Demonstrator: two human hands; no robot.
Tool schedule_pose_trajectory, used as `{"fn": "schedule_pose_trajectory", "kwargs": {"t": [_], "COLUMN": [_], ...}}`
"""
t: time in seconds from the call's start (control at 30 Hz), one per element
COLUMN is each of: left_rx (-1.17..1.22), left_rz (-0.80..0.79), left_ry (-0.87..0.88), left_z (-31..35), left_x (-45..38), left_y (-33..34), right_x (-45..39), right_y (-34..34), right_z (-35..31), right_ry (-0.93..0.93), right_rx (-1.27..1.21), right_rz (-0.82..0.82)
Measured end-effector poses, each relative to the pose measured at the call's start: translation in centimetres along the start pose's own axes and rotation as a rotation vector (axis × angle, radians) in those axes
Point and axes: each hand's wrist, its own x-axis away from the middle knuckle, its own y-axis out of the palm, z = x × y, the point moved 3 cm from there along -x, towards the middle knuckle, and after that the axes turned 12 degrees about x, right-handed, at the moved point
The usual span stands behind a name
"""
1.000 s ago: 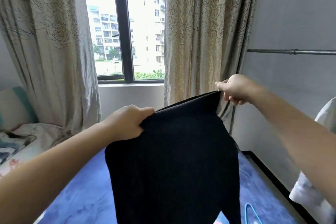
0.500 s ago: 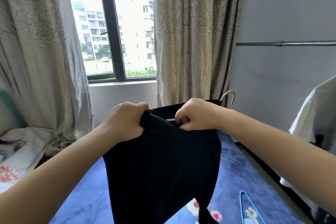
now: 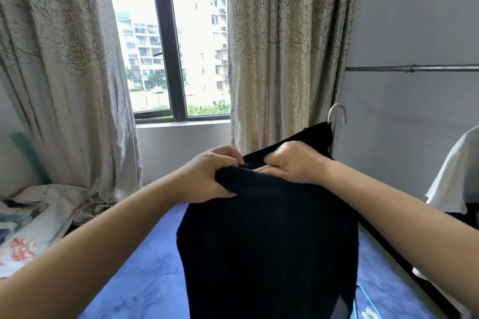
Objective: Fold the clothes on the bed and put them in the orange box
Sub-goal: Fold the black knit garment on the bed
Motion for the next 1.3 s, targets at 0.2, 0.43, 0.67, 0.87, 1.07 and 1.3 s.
{"fn": "schedule_pose_trajectory", "kwargs": {"t": [0.2, 0.43, 0.67, 0.87, 1.07, 1.3], "left_rx": [-0.174, -0.275, -0.197, -0.512, -0.495, -0.169], "left_rz": [0.244, 0.440, 0.208, -0.002, 0.023, 0.131], "left_ry": [0.196, 0.286, -0.090, -0.616, -1.033, -0.897], "left_z": [-0.6, -2.2, -5.4, -7.4, -9.4, -9.9], "left_x": [0.0, 1.4, -1.8, -2.5, -0.8, -2.8], "left_y": [0.0, 2.4, 5.4, 5.0, 3.0, 9.3], "right_x": [1.3, 4.3, 5.2, 4.2, 9.2, 18.7], "right_y": [-1.3, -2.9, 0.1, 1.0, 4.2, 9.6], "right_z": [3.9, 11.0, 11.3, 12.1, 14.4, 11.8], "right_ry": [-0.038, 0.699, 1.290, 1.414, 1.778, 1.761], "right_rx": [0.199, -0.629, -1.077, -0.897, -0.914, -0.570], "right_rz": [0.140, 0.314, 0.576, 0.598, 0.814, 0.537]}}
